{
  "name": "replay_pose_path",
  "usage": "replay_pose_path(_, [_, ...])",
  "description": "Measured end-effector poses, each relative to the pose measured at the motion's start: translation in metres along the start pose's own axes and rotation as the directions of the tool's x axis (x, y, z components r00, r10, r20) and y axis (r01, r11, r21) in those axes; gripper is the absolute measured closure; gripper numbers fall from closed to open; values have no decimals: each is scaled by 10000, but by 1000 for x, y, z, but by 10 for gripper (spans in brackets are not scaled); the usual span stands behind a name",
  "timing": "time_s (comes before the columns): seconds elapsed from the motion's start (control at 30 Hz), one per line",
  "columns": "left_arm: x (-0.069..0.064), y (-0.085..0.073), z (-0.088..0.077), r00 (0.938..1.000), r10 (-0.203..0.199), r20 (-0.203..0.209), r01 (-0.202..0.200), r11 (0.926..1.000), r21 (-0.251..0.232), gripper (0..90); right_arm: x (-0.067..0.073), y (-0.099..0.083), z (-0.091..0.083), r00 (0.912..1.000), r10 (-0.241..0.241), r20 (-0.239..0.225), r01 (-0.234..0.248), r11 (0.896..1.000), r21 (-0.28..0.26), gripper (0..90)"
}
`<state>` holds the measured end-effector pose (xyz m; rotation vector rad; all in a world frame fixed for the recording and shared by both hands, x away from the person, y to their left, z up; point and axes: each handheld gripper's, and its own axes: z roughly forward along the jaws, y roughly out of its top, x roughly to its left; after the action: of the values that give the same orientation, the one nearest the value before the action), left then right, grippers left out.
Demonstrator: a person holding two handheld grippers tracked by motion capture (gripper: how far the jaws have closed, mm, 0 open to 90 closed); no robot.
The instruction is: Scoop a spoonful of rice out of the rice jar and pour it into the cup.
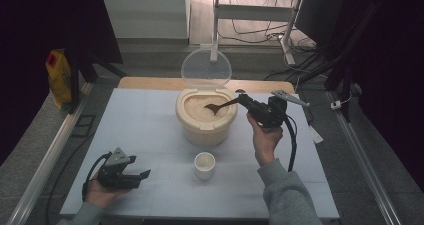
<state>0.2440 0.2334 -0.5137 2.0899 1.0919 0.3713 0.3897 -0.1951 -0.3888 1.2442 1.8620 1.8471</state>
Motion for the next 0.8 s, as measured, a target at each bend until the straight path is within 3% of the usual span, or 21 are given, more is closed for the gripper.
replay_pose_path(0.3, [0, 0, 0, 10000, 9, -12, -9, 10000, 13, 240, -9, -8, 1, 9935, 1135, -8, -1135, 9934, -161, 837])
replay_pose_path(0.67, [0, 0, 0, 10000, 22, -23, -22, 10000, 22, 240, -9, -10, 2, 9908, 1353, -10, -1353, 9904, -283, 837])
replay_pose_path(0.8, [0, 0, 0, 10000, 14, -27, -14, 10000, 5, 239, -13, -11, 2, 9792, 2019, -193, -2025, 9786, -378, 837])
